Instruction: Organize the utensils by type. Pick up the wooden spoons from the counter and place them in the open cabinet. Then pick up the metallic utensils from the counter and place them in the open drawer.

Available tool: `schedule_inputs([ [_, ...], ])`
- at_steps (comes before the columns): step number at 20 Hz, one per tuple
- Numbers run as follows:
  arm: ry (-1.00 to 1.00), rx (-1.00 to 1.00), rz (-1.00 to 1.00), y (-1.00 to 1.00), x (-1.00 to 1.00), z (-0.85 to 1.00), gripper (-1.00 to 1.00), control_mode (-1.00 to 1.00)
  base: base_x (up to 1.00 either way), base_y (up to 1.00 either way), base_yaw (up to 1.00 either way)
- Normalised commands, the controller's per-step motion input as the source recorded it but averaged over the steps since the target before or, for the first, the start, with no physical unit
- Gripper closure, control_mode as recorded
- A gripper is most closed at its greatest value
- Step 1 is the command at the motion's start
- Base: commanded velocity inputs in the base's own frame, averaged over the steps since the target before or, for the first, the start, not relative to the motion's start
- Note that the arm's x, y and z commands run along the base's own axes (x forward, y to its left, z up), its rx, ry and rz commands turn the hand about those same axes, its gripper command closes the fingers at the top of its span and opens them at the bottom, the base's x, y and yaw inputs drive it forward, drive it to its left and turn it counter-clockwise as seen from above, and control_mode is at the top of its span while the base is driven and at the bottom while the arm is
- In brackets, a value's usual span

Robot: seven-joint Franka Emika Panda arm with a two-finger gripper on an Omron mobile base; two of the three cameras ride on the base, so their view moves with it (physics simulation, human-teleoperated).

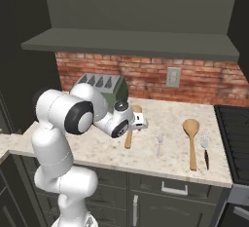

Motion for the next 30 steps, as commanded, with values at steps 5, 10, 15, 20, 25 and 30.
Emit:
schedule_inputs([
  [5,0.0,0.0,0.0,-0.03,-0.01,-0.05,1.0,-1.0,0.0,0.0,0.0],
  [10,0.02,0.06,0.0,-0.1,-0.02,0.0,1.0,-1.0,0.0,0.0,0.0],
  [15,0.08,0.19,0.03,-0.02,-0.23,0.43,1.0,-1.0,0.0,0.0,0.0],
  [20,0.0,0.11,0.19,0.0,-0.65,0.64,1.0,-1.0,0.0,0.0,0.0],
  [25,-0.03,0.0,0.24,0.0,-0.71,0.48,1.0,-1.0,0.0,0.0,0.0],
  [30,-0.08,0.0,0.25,-0.02,-0.65,0.6,1.0,-1.0,0.0,0.0,0.0],
])
